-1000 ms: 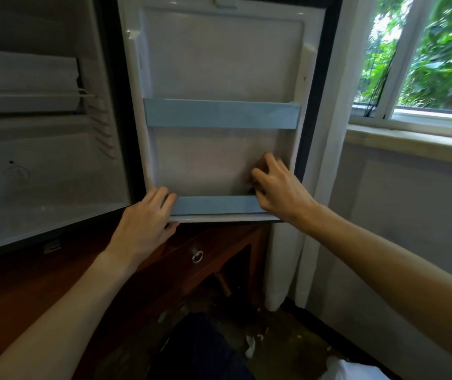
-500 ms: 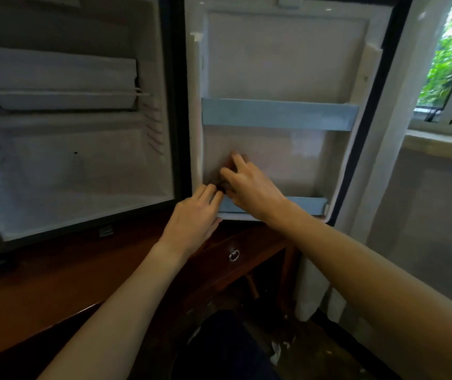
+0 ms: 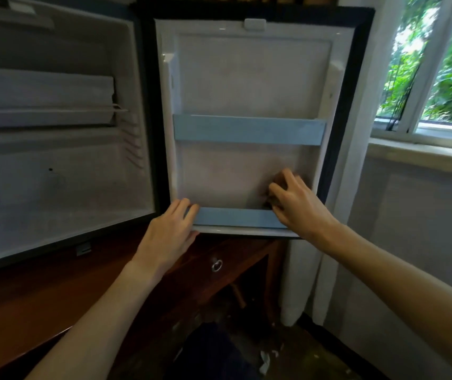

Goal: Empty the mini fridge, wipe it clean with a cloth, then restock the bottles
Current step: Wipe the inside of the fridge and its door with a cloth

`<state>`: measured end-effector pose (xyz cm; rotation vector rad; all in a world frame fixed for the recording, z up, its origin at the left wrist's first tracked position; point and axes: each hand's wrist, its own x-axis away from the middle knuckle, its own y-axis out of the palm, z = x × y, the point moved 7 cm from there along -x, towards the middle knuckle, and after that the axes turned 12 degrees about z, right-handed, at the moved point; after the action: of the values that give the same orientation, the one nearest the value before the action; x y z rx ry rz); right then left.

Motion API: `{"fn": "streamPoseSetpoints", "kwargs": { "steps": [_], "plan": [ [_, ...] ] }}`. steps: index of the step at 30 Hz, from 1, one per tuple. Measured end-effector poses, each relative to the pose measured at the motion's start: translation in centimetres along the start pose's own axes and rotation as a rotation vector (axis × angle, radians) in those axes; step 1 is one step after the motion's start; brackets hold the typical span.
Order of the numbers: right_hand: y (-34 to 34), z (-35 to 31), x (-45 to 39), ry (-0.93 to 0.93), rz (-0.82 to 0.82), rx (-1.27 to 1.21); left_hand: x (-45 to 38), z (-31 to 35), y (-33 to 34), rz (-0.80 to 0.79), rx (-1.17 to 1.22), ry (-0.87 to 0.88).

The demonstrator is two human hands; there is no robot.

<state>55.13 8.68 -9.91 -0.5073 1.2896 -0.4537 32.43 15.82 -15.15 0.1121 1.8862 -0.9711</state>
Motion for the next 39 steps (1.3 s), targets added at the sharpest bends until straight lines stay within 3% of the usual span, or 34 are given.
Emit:
{"fn": "streamPoseSetpoints", "kwargs": {
  "steps": [3, 10, 15, 20, 23, 27, 34, 39],
  "plan": [
    [0.2, -1.1, -1.1, 0.033, 0.040, -0.048, 0.1, 0.1, 0.0, 0.001, -0.003, -0.030],
    [5.4, -11.8, -7.1, -0.114, 0.010, -0.146, 0.0, 0.4, 0.1, -0.023, -0.044, -0.077],
    [4.4, -9.0, -5.6, -0.185, -0.009, -0.110, 0.0, 0.5, -0.2, -0.027, -0.064, -0.042],
    [0.7, -0.6, -0.7, -0.086, -0.001, 0.006, 0.1, 0.6, -0.5, -0.028, -0.034, -0.035],
    [-0.6, 1.0, 0.4, -0.031, 0.000, 0.053, 0.1, 0.6, -0.6, -0.015, -0.036, -0.034],
    [0.6, -1.4, -1.3, -0.016, 0.053, -0.020, 0.0, 0.7, -0.5, -0.019, -0.026, -0.065],
    [5.3, -11.8, -8.1, -0.116, 0.085, -0.169, -0.2, 0.9, 0.1, -0.023, -0.026, -0.121],
    [4.7, -10.1, -6.8, -0.153, 0.045, -0.148, 0.0, 0.7, 0.4, -0.025, -0.031, -0.102]
  ]
}}
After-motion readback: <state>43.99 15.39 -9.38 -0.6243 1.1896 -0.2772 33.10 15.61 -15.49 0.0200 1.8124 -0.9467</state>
